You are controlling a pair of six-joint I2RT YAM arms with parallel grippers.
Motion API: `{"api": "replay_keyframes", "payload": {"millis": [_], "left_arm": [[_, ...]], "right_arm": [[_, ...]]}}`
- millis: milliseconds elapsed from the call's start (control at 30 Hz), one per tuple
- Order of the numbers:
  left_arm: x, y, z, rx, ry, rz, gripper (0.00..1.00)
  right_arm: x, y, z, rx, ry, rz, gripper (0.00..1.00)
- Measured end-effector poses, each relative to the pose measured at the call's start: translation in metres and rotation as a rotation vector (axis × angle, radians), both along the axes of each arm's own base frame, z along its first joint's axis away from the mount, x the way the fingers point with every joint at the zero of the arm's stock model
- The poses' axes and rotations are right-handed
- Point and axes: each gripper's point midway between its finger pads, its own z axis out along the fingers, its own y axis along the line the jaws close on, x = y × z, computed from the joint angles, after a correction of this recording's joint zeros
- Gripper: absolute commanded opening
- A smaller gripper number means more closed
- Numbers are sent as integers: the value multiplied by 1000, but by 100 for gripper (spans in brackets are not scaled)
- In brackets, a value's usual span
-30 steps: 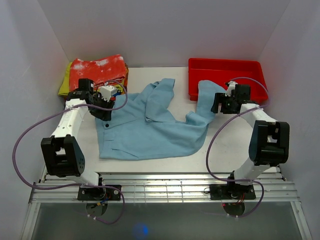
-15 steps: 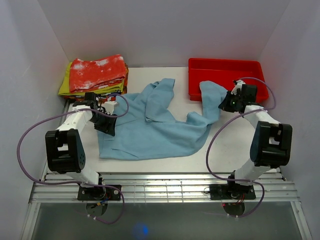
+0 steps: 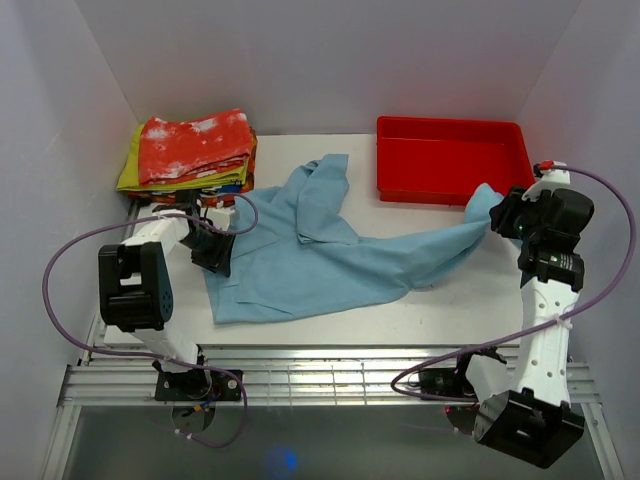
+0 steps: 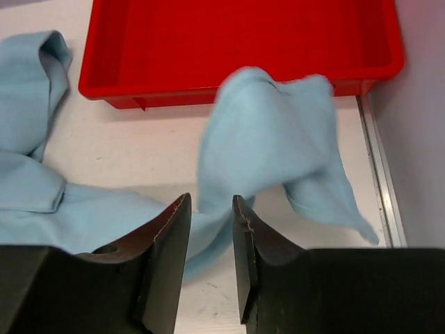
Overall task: Fold and stack the trousers
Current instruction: Flatten the trousers out
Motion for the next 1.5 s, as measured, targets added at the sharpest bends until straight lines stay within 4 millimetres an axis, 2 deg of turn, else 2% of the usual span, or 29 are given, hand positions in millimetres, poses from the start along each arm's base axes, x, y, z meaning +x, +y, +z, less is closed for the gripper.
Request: {"api": "replay_keyframes", "payload": {"millis": [33, 100, 167, 267, 400, 467, 533, 600, 667, 733, 767, 833, 867, 967, 1100, 1200, 1267, 1367, 1400, 1500], "left_arm": [[0, 1, -2, 4, 6, 3, 56], [0, 2, -4, 9, 13, 12, 56], [1, 5, -6, 21, 17, 19, 57], [2, 11, -5, 29, 16, 31, 60], [-1, 14, -2, 30, 15, 32, 63], [-5, 16, 5, 29, 0, 25, 64], [-13, 15, 10, 24, -10, 13, 64], [-24, 13, 12, 12, -4, 0, 64], [-34, 10, 11, 1, 16, -14, 62], [-42, 10, 3, 1, 43, -17, 45], [-44, 11, 0, 4, 54, -22, 33], [-50, 14, -14, 22, 102, -22, 0], [-53, 16, -22, 29, 133, -21, 0], [-53, 25, -22, 26, 148, -5, 0], [-49, 58, -21, 50, 148, 26, 0], [-39, 100, -19, 115, 132, 59, 0], [-25, 132, -18, 178, 105, 77, 2], [-2, 171, -10, 240, 56, 113, 20], [6, 179, -4, 252, 36, 119, 31], [31, 193, 17, 276, -43, 131, 44]], "right_arm": [[-4, 0, 3, -8, -8, -2, 41], [-8, 0, 4, -4, -5, -20, 55], [-4, -6, -5, -4, 27, -43, 63], [12, -19, -39, -16, 147, -61, 70], [34, -37, -100, -81, 400, 25, 75], [37, -44, -118, -119, 487, 106, 85], [31, -58, -127, -169, 540, 201, 99], [20, -75, -130, -226, 565, 267, 90], [6, -93, -130, -276, 595, 319, 90], [-5, -106, -129, -326, 624, 372, 91], [-8, -110, -130, -348, 636, 400, 91], [-12, -113, -135, -374, 664, 458, 93], [-15, -113, -140, -381, 684, 488, 93], [-22, -117, -151, -404, 730, 545, 97], [-30, -125, -157, -427, 766, 572, 100], [-34, -128, -160, -438, 775, 590, 95], [-40, -126, -167, -432, 789, 606, 91], [-52, -120, -180, -405, 825, 627, 87], [-56, -117, -184, -394, 835, 634, 85], [-61, -114, -189, -380, 847, 644, 82]]}}
